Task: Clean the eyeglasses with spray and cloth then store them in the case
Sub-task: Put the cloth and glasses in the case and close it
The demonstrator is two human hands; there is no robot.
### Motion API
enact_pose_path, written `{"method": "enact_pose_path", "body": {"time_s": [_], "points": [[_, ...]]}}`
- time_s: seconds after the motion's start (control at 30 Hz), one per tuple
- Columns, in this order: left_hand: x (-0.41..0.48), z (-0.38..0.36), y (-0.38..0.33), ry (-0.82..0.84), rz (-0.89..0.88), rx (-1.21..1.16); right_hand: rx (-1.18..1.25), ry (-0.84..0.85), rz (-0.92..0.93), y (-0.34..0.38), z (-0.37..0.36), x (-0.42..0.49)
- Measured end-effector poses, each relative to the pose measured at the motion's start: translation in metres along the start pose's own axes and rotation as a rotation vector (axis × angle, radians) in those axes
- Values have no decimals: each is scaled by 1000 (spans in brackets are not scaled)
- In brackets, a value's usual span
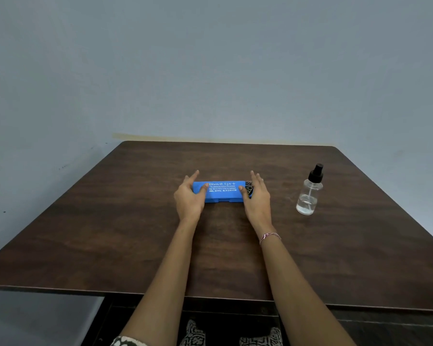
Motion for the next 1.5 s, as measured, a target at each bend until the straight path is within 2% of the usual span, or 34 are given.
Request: {"method": "enact_pose_path", "body": {"time_s": [0.13,0.33,0.47,0.57,0.67,0.83,1.03,1.5], "points": [[-7,-3,-28,-54,-65,-59,14,-114,153,25,28,-8],[-28,-54,-84,54,-224,-216,56,-389,346,48,103,-24],[-51,-100,-106,176,-230,-300,25,-593,377,38,157,-33],[-67,-132,-106,255,-220,-285,16,-635,294,9,181,-34],[-82,-159,-95,329,-176,-199,-26,-571,160,-27,186,-27],[-99,-188,-72,426,-99,-73,-75,-331,-21,-74,164,-17],[-108,-206,-69,498,-77,-38,57,-171,-186,-104,146,-14],[-67,-158,-73,332,-165,53,189,-64,-133,-64,106,12]]}}
Point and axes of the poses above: each hand's wrist, its own x-axis towards the middle knuckle, its own z-axis out of the back of the hand, y = z × x, the point moved 9 cm from there along x, towards the middle knuckle, and after that the axes turned 8 degrees about -x, right-handed, at the moved point
